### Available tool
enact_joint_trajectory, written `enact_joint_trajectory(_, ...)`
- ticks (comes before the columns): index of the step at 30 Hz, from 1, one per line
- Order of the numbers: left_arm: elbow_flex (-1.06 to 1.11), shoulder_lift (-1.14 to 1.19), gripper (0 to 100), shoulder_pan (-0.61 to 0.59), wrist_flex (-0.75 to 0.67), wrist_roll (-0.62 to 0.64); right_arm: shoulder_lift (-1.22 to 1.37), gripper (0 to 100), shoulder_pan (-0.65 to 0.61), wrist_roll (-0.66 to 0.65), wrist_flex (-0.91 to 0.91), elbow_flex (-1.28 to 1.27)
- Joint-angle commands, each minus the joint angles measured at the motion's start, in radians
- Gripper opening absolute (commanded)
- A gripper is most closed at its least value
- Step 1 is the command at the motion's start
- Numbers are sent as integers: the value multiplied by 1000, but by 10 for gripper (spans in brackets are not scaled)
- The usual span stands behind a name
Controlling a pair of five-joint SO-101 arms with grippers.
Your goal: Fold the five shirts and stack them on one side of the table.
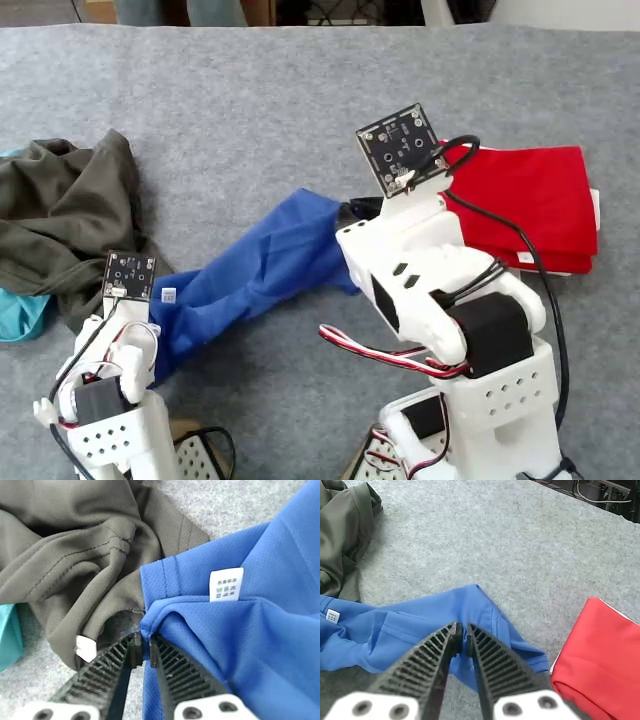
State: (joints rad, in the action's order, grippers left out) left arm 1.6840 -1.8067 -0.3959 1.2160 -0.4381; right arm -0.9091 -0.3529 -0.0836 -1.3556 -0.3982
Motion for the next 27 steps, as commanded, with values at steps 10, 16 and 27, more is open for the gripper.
enact_joint_trajectory(10,13,-8,30,12,-12,11,2,15,-9,8,21,-2)
enact_joint_trajectory(16,13,-8,30,12,-12,11,2,15,-9,8,31,-10)
enact_joint_trajectory(27,13,-8,30,12,-12,11,2,15,-9,8,43,-13)
